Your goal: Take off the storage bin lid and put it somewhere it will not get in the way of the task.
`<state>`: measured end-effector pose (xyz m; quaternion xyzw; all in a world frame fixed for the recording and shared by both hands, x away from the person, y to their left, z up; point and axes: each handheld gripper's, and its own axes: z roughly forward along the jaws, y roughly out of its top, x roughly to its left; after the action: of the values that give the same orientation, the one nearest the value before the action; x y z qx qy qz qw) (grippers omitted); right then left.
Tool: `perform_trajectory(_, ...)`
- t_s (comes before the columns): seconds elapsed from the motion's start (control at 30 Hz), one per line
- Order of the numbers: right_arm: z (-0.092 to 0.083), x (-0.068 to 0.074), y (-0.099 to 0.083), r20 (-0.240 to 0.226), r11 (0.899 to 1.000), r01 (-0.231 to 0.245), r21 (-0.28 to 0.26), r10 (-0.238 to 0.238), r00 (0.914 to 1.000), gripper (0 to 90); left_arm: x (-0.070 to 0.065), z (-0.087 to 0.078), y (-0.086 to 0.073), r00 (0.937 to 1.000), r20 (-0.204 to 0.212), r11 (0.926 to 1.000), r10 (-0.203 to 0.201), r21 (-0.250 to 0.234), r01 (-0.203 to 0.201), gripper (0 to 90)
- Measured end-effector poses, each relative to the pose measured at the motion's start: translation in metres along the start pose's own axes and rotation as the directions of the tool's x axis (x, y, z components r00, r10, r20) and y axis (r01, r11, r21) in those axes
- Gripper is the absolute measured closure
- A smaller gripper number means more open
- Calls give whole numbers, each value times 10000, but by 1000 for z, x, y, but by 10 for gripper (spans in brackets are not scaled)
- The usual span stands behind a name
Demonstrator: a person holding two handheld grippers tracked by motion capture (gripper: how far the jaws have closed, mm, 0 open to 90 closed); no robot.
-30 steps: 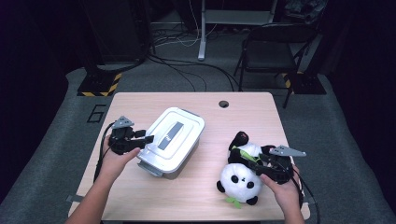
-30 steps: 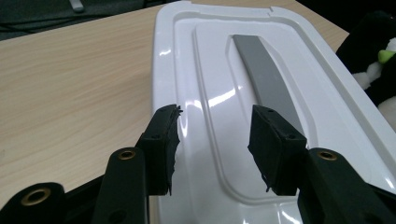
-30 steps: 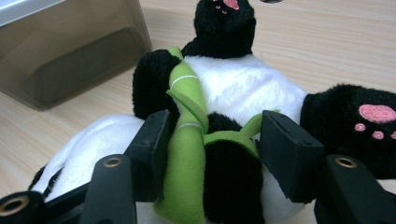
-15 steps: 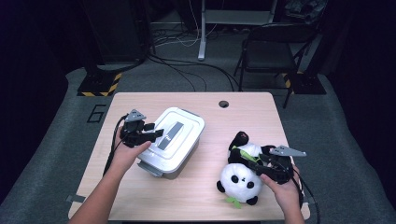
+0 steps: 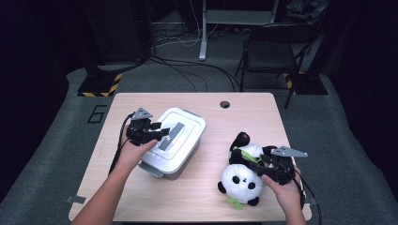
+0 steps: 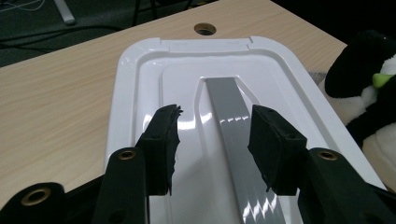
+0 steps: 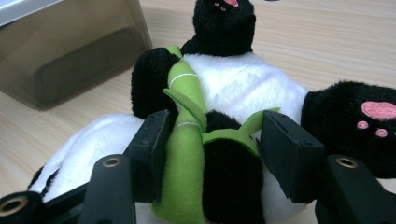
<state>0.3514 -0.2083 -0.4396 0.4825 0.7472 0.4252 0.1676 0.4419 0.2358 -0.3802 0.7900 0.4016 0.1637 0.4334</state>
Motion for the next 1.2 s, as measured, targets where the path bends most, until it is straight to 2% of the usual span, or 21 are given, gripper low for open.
perform_trajectory(0.4,1,0,0,-26,10000,-50,-12,50,10000,424,-12,18,0,9996,-159,9989,229,422,-223,535)
perform_trajectory(0.47,1,0,0,-41,10000,-50,-4,50,10000,423,-14,19,0,9989,-343,9980,324,546,-305,538)
perform_trajectory(0.6,2,-1,1,-85,10000,-54,-9,54,9999,420,-15,21,-1,9996,-225,9988,157,475,-147,547)
perform_trajectory(0.73,2,-1,2,-109,10000,-35,-15,35,9999,420,-19,25,-3,9989,-253,9959,401,827,-379,562)
perform_trajectory(0.77,2,-1,2,-116,10000,-42,-15,42,9999,420,-22,24,-3,9964,-424,9937,740,877,-701,572)
perform_trajectory(0.83,3,-1,2,-126,10000,-19,-18,19,9999,420,-23,24,-4,9968,-429,9946,679,819,-643,581)
perform_trajectory(0.93,2,-1,2,-119,10000,-41,-19,41,9999,420,-25,24,-5,9964,-396,9946,756,740,-725,632)
perform_trajectory(1.0,2,-1,1,-115,10000,-33,-18,32,9999,420,-25,23,-5,9959,-301,9927,857,881,-828,635)
perform_trajectory(1.07,2,-1,1,-115,10000,-32,-18,32,9999,420,-25,23,-6,9971,-142,9947,742,723,-730,637)
perform_trajectory(1.2,3,-1,2,-125,10000,-44,-11,44,9999,419,-29,19,-10,9970,45,9948,776,660,-777,652)
